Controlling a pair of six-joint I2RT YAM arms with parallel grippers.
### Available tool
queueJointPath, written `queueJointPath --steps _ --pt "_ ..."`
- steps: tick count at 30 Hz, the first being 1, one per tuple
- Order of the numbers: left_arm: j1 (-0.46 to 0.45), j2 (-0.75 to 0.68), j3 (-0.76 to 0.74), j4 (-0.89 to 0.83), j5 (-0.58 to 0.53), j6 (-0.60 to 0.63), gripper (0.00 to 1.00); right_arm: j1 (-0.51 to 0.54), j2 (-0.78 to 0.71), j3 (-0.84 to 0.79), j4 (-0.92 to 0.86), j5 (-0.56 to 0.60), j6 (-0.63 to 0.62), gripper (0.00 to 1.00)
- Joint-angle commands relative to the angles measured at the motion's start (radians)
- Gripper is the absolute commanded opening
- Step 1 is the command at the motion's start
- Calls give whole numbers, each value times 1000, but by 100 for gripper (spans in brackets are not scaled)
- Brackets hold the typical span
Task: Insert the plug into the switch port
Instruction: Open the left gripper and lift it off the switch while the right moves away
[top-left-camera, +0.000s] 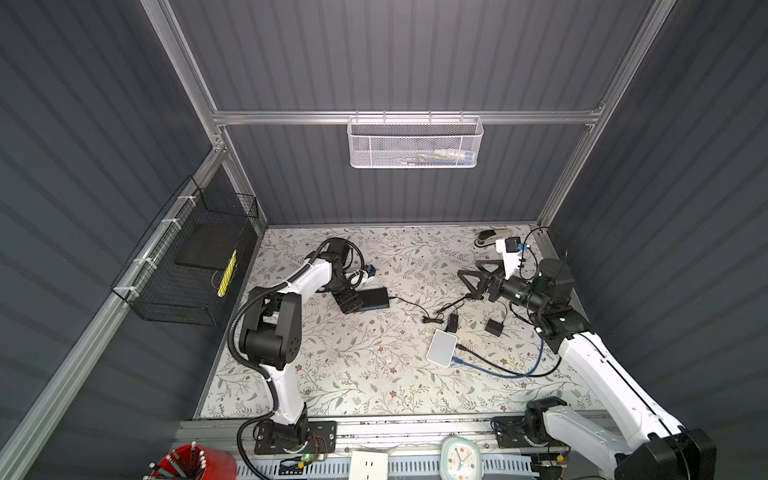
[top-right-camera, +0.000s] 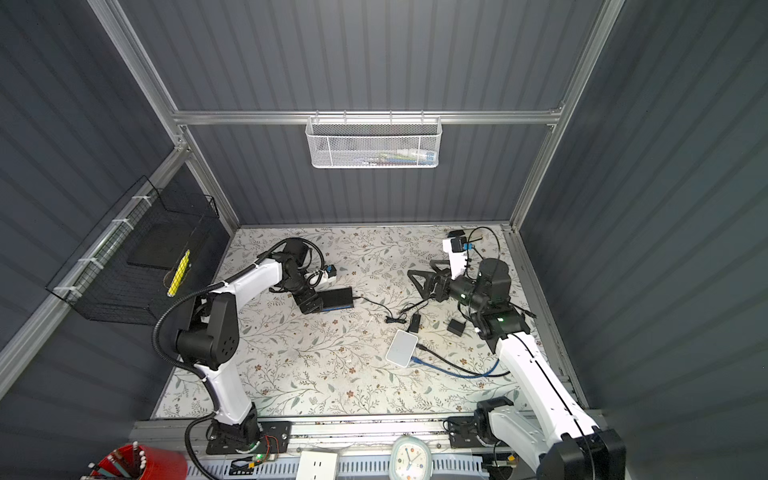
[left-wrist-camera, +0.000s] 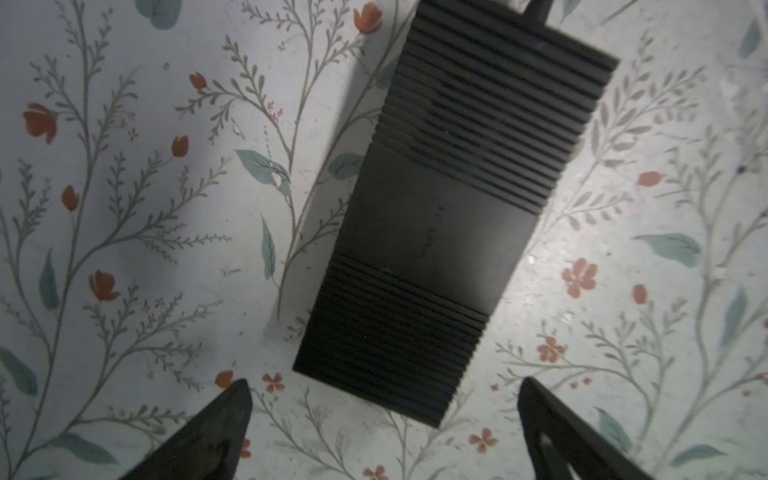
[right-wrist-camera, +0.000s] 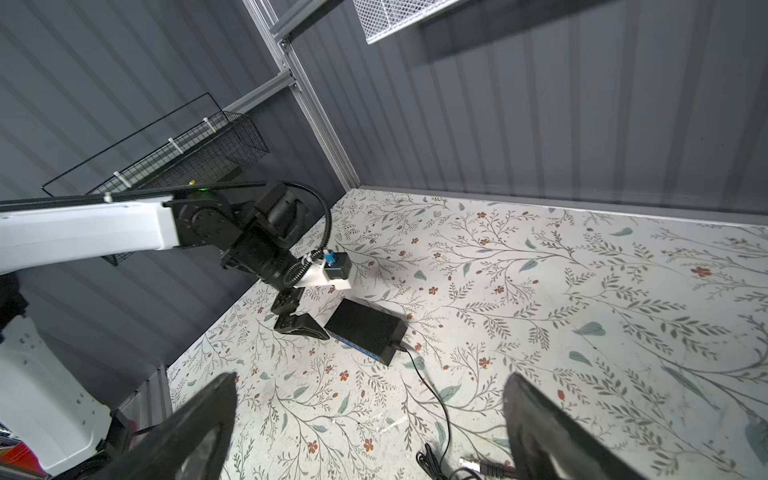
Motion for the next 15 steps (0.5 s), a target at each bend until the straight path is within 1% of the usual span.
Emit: queueJointPath --steps 1,3,4,6,9,10,11,12,14,15 --pt "-13 63 15 -12 29 141 100 -8 -27 1 -22 -27 7 99" --pt "-11 84 15 -7 46 140 100 -13 -33 2 -36 -30 4 99" --pt "-11 95 51 -9 52 141 100 -16 -35 4 -42 -35 -1 99" --pt "-11 118 69 -3 70 127 100 -23 -38 8 -54 -39 -7 99" --pt "-13 168 94 28 49 51 100 -34 -31 13 -54 -45 -7 99" --pt "-14 184 108 26 42 8 97 -37 -27 17 -56 -49 -9 99" --pt "-14 194 128 -1 57 -28 90 -40 -23 21 -56 -55 -12 99" --pt "-14 198 140 -19 74 -66 81 -45 -21 26 -62 -57 -17 99" --pt "-17 199 162 -74 92 -189 58 -54 -21 27 -71 -57 -29 99" --pt "-20 190 157 -81 94 -252 53 -58 -20 27 -77 -56 -35 99"
